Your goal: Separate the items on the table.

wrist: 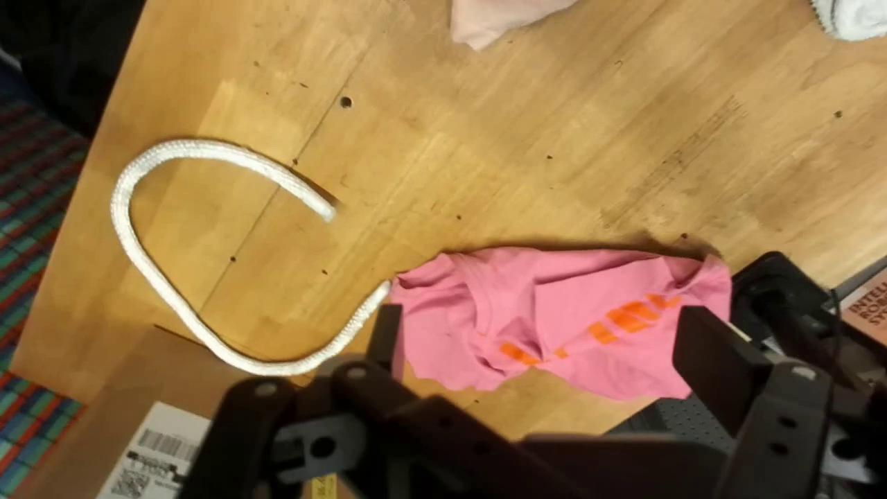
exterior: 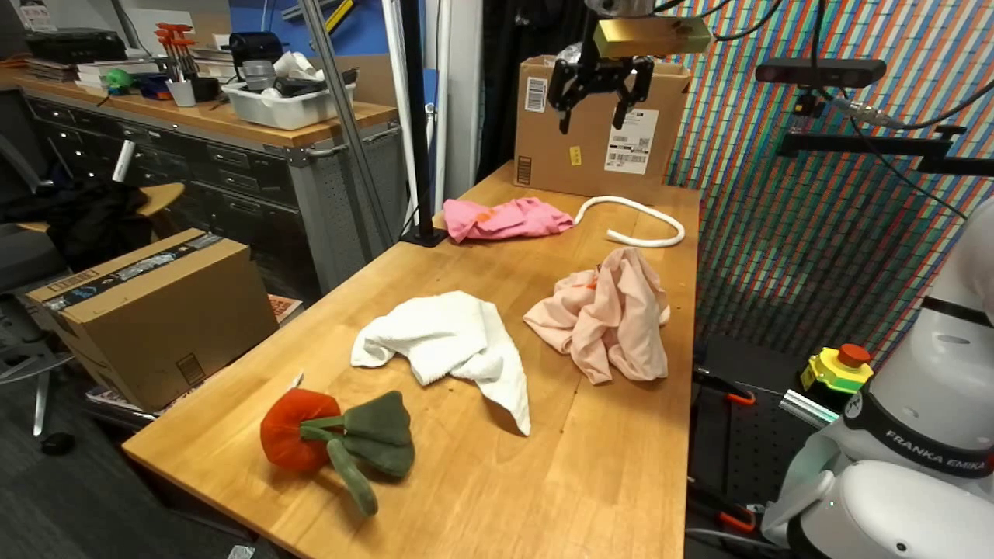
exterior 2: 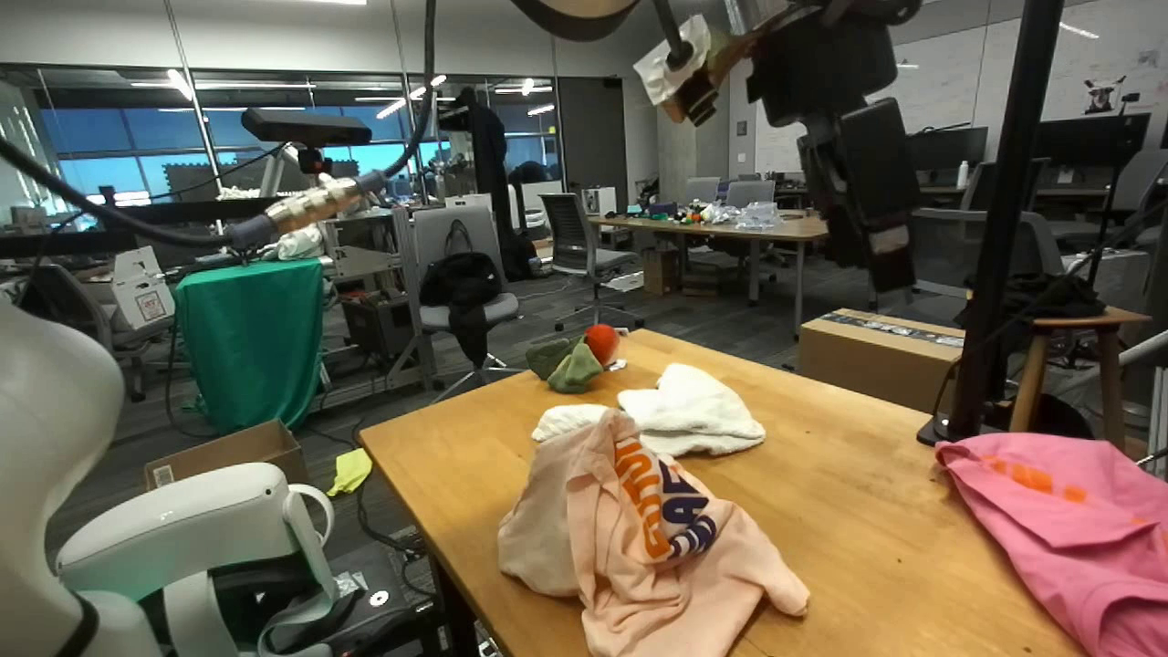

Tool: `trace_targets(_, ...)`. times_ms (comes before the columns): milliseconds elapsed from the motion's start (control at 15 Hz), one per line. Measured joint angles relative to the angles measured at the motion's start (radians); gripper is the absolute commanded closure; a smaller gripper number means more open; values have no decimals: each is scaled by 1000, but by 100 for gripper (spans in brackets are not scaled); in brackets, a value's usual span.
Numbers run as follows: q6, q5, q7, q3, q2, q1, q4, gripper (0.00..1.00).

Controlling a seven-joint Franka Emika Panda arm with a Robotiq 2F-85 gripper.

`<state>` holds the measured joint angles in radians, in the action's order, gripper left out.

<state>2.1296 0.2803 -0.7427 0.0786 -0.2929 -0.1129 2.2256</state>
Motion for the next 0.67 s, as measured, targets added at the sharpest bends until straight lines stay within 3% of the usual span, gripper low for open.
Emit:
trace_targets(267,74,-145,-15,37,1,-61,66,0)
trace_targets(667,91,-362,63,59,50,-65,48,0)
